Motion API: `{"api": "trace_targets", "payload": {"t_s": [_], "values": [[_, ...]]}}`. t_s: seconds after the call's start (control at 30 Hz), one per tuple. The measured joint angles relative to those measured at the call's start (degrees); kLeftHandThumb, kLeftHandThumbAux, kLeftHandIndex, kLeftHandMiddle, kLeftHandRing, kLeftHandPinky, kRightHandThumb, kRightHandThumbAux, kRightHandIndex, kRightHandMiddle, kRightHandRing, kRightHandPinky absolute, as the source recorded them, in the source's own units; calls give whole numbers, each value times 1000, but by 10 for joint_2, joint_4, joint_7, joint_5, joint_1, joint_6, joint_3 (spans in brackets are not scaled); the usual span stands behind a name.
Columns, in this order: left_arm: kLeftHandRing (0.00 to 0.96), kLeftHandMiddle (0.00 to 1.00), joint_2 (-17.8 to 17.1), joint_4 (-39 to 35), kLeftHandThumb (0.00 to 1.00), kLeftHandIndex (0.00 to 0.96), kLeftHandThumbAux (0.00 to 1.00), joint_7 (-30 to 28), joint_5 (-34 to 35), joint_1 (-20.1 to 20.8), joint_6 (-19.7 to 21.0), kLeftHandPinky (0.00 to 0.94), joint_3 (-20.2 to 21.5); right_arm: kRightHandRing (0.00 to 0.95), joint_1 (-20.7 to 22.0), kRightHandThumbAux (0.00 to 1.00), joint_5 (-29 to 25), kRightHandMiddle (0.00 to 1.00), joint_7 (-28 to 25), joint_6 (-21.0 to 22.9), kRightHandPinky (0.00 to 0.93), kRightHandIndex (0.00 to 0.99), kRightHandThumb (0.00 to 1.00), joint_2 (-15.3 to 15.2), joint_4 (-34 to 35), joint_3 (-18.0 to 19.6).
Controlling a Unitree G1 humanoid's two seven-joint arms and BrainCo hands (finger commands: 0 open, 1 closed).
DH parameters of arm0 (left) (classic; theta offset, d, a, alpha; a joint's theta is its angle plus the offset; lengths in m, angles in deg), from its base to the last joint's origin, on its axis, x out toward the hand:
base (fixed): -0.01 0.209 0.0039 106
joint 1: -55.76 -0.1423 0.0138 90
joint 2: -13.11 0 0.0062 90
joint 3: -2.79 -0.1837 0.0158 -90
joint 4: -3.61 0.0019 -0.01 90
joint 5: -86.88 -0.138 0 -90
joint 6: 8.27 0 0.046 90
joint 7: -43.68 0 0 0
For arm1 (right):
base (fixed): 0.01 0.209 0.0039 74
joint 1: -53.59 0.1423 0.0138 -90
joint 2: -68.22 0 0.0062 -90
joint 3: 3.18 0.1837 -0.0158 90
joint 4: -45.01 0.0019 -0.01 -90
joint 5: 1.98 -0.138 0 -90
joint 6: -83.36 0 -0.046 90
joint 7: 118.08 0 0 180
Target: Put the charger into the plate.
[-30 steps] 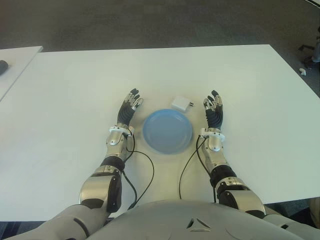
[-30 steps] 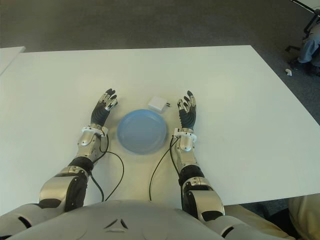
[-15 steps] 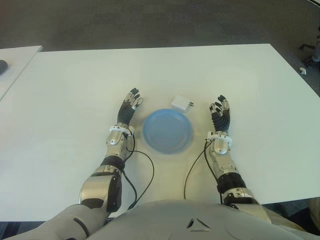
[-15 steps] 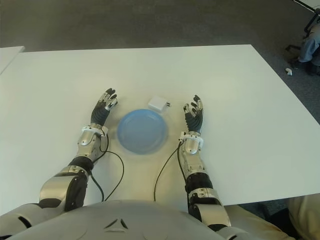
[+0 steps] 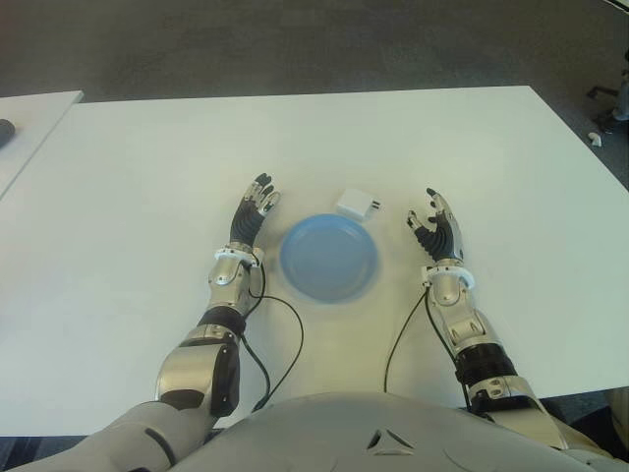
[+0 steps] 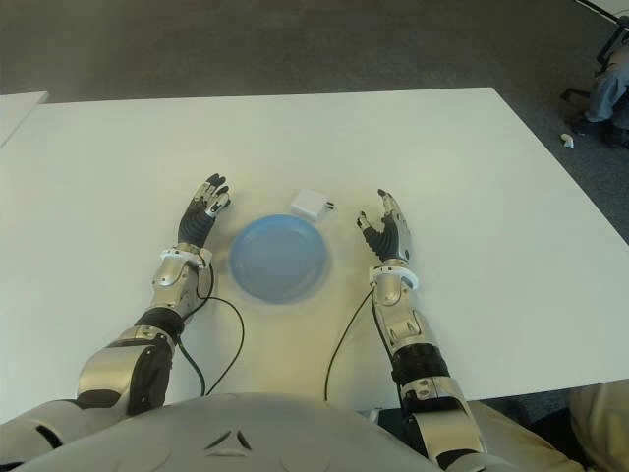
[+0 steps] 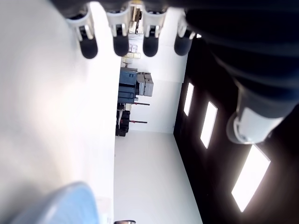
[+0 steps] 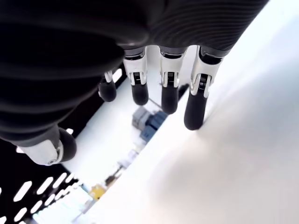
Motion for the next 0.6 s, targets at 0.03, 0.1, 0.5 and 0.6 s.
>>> {"api": "trace_targets", "payload": {"t_s": [0.03,0.1,0.5,0.6], "values": [[35,0,0,0,140,0,562,0,0,0,0,105,0,25,8,409,10,16,10,-1,59,6,365,-6,-12,-7],[36,0,0,0,138,0,564,1,-1,0,0,108,0,13,26,379,27,8,25,-4,33,3,351,-17,-37,-20],[42,5,5,0,133,0,560,8,-5,3,0,113,-1,0,134,213,103,0,63,11,0,0,319,-64,-126,-88],[45,8,7,0,130,0,555,8,-5,4,0,114,-1,0,154,186,113,0,64,20,0,0,310,-67,-136,-102]]}}
